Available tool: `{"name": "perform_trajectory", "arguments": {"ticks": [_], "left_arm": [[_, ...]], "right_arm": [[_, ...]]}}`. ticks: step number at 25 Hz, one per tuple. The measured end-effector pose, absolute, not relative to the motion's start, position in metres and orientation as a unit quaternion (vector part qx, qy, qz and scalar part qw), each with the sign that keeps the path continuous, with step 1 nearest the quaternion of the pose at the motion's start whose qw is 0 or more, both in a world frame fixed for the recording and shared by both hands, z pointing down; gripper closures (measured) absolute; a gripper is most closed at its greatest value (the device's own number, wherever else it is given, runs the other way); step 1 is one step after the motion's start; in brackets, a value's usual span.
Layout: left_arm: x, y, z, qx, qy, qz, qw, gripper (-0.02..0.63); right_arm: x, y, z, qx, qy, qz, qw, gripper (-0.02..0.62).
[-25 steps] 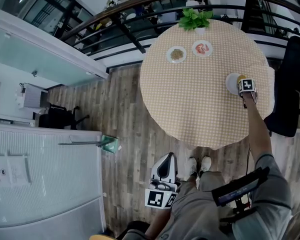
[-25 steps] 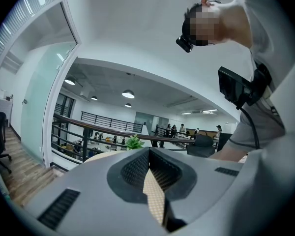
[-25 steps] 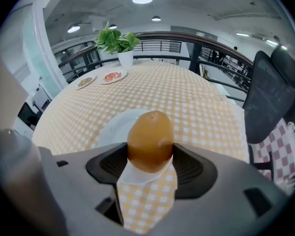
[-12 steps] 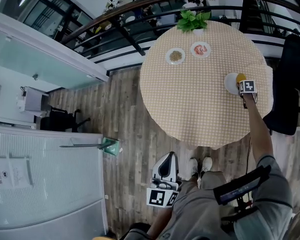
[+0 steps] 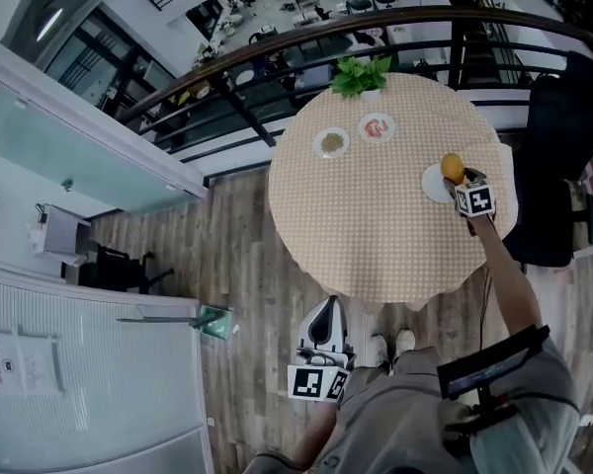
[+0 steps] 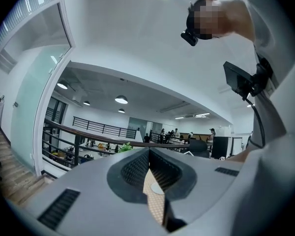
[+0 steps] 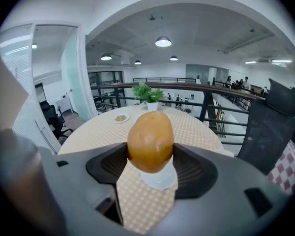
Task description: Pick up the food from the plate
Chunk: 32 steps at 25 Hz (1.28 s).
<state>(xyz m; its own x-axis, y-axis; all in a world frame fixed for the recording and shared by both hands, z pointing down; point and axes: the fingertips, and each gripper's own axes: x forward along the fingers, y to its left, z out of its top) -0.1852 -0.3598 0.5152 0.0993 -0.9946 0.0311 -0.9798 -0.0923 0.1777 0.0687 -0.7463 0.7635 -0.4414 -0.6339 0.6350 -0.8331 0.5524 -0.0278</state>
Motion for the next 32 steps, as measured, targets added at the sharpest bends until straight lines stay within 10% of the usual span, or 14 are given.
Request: {"name": "perform_trajectory", "arguments": {"ticks": [17,32], "left_arm": [[-0.164,-0.378,0.472,0.793,-0.603,-0.089,0.013,0.597],[-0.157,-0.342,0.456,0.817,-0.567,-0.102,0.008,0.597]], "right_arm": [[0.012,-0.513,0.467,0.383,-0.923,0.021,0.040,0.296],[-0.011,-0.405,0.444,0.372,-0.928,0.021,-0.004,0.296]]}}
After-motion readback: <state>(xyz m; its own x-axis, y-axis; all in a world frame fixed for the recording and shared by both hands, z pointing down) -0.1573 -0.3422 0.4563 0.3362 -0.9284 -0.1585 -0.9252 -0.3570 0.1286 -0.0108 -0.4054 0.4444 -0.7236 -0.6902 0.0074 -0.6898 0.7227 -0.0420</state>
